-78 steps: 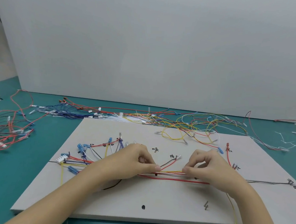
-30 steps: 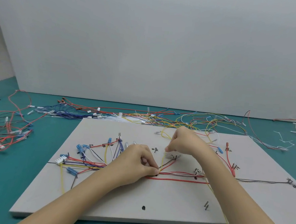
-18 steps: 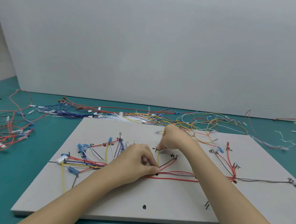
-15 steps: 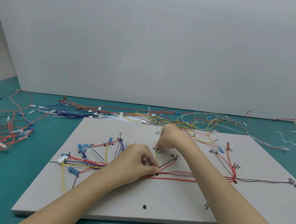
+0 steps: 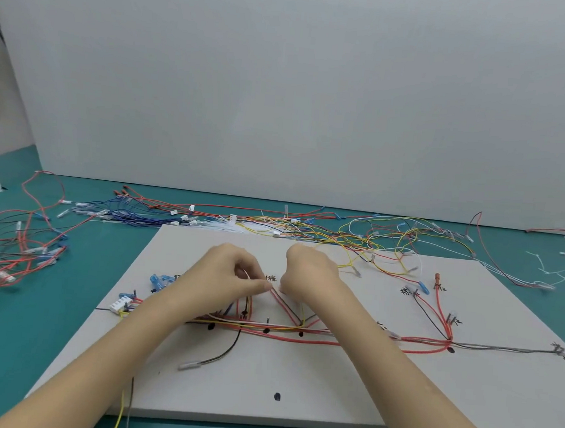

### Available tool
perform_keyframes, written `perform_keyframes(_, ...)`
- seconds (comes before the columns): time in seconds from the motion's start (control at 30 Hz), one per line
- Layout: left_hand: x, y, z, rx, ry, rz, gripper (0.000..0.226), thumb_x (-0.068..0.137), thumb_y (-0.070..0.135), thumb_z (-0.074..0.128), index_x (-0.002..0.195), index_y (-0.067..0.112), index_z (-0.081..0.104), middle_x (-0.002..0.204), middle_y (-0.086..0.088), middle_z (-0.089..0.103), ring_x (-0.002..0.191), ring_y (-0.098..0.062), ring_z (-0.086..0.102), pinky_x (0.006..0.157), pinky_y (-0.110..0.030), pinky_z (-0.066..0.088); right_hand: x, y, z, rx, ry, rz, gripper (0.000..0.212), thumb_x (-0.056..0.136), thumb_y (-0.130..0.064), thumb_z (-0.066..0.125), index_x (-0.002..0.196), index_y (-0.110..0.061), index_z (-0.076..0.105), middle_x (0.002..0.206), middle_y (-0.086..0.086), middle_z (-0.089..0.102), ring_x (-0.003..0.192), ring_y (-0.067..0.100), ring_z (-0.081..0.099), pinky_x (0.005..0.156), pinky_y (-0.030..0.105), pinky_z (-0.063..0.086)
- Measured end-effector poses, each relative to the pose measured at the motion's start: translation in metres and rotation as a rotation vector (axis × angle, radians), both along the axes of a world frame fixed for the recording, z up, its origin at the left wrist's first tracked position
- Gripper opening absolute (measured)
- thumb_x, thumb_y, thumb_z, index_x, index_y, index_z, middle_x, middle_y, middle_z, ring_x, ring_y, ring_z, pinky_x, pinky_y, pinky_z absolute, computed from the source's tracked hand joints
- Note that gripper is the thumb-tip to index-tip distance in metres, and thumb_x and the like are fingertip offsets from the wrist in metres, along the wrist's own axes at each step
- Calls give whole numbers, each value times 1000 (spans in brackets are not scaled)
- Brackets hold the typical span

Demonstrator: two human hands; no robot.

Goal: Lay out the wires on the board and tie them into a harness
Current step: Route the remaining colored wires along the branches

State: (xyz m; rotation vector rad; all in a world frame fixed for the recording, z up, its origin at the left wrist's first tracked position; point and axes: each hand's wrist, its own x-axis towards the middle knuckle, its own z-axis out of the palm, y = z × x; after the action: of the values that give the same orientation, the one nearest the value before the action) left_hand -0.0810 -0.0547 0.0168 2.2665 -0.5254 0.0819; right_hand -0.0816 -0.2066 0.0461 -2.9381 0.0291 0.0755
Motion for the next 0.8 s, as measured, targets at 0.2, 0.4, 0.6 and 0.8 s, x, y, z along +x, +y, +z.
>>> perform_keyframes(0.2, 4, 3, -2, 6, -11, 45, 23, 77, 24, 78, 58, 33, 68, 63, 21, 67, 62, 2, 61, 60, -15, 46, -23, 18, -3, -14, -39, 48, 29, 91, -10, 55, 120, -7, 54, 124, 14, 58, 117, 31, 55, 73, 30, 35)
perform_keyframes(0.4, 1, 1, 0, -24, -45, 53, 28, 76, 15, 74, 57, 33, 66, 62, 21, 65, 60, 3, 59, 57, -8, 41, -48, 24, 5, -37, -51, 111, 34, 89, -6, 54, 123, -7, 52, 124, 12, 56, 117, 31, 54, 74, 30, 36)
perform_keyframes(0.6, -7, -9, -3, -81, -52, -53, 11, 81, 20, 75, 74, 29, 78, 79, 17, 69, 81, 1, 60, 68, -12, 41, -84, 19, -4, -19, -77, 180, 25, 90, -2, 47, 114, -6, 53, 111, 11, 56, 112, 30, 54, 69, 27, 33)
perform_keyframes(0.8, -18, -24, -18, 33, -47, -206, 11, 86, 27, 68, 86, 34, 76, 86, 24, 65, 98, 4, 49, 81, -14, 36, -106, -1, -23, 82, -162, 188, 19, 89, -7, 40, 73, -18, 39, 71, 0, 35, 78, 26, 36, 54, 33, 22)
